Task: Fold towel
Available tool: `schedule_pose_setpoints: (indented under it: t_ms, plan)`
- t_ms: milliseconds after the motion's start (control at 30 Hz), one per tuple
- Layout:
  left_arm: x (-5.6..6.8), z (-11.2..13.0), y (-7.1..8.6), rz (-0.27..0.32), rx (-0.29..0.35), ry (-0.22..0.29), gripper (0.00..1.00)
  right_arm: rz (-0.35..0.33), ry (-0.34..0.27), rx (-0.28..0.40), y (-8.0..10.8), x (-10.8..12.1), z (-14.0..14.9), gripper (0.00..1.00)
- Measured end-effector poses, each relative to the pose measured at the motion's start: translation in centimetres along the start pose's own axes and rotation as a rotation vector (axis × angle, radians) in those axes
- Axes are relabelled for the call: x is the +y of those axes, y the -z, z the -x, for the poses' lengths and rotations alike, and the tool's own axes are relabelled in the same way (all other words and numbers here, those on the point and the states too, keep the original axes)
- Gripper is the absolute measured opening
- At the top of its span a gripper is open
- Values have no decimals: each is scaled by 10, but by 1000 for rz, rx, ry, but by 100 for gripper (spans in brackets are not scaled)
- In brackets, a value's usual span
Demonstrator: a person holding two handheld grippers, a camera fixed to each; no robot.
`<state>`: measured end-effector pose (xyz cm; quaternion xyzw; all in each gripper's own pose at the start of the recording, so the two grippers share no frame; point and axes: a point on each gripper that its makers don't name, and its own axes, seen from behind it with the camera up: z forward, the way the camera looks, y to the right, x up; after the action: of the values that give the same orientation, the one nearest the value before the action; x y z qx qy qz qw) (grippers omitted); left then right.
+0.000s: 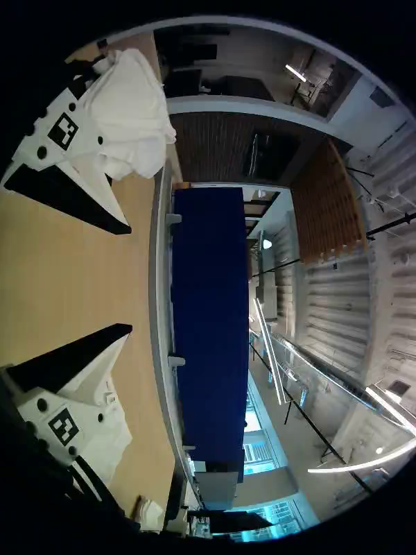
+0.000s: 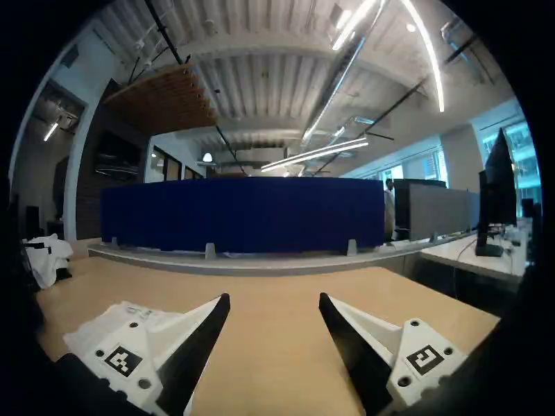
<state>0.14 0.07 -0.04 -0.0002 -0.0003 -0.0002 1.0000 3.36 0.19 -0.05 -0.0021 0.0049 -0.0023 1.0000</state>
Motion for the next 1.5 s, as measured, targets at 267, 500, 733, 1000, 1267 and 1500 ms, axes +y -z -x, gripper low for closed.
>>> schedule_pose_setpoints:
  t_ms: [267, 500, 733, 1000, 1267, 1500]
  plan:
    - [10, -54, 6, 14, -2, 9, 95, -1, 36, -20, 2, -1, -71, 100]
    - [16, -114, 13, 22, -12, -4, 95, 1, 30, -21, 6, -5, -135, 100]
    - [25, -141, 21, 42, -49, -19, 95, -10, 15, -29, 8, -6, -172, 100]
    - [46, -144, 23, 133, -118, -50, 95, -105, 32, -107, 7, -18, -170, 100]
    - [71, -131, 28, 264, -222, -87, 95, -272, 108, -221, 19, -44, -154, 100]
    - [95, -115, 39, 386, -310, -98, 95, -401, 183, -335, 36, -70, -133, 100]
